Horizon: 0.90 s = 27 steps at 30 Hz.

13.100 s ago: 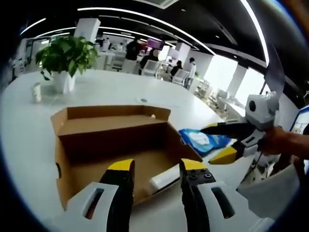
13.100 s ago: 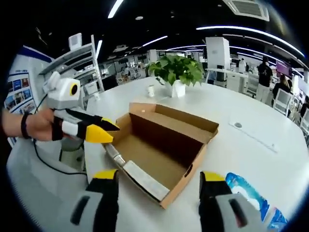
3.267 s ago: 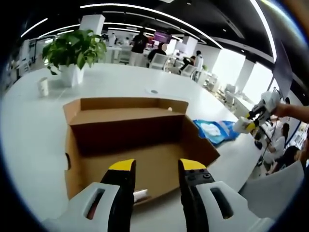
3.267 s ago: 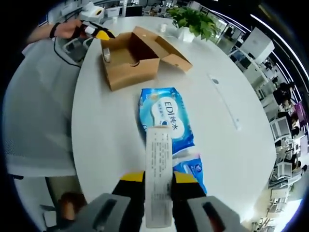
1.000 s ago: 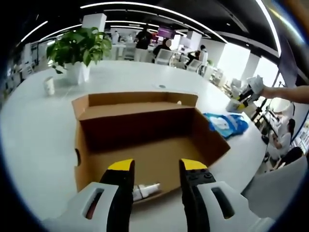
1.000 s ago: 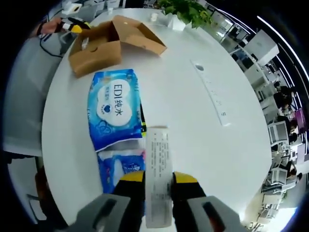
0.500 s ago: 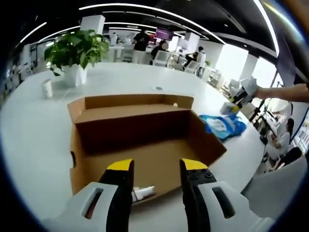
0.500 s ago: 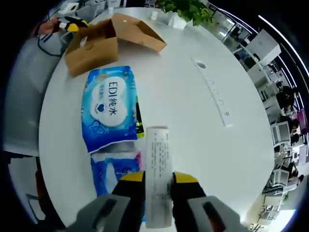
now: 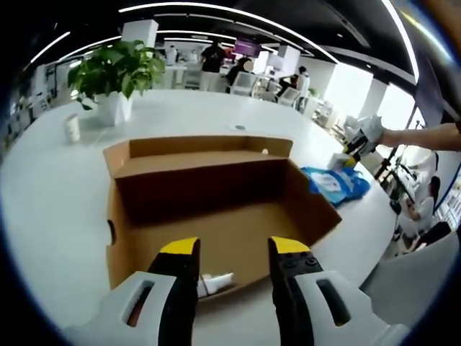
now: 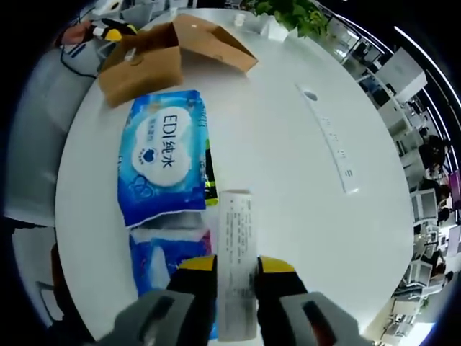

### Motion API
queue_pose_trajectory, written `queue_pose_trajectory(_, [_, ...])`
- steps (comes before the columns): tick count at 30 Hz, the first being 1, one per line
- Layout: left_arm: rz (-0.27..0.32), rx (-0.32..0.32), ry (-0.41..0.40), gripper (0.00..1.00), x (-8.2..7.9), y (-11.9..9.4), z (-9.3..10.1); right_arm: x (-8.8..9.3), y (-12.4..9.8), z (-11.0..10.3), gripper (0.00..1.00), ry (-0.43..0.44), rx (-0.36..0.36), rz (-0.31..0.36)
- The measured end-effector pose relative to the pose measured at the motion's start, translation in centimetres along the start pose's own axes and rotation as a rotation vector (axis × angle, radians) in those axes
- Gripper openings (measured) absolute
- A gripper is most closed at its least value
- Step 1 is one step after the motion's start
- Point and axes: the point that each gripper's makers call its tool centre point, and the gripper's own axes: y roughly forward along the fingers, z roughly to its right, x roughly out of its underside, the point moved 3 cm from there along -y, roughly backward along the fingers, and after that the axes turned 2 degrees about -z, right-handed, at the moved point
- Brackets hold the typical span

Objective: Operate the shoe box by opening the lid, removing the specified soft item, and placing it in the target area until the item is outside and the box remains undamaged.

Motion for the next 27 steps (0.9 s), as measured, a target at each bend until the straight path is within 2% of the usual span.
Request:
queue_pose_trajectory(6, [-0.010,-0.002,0.004,0.38,0.2,0.0,0.0,0.2,0.6,-0.5,0.17,-0.018,-0.015,-0.012])
queue_pose_trajectory(27, [-0.029,-0.010,0.008,0.38,0.7,0.4,-0.1,1.3,1.8,-0.1,0.17,-0.058,-0.046,-0.040])
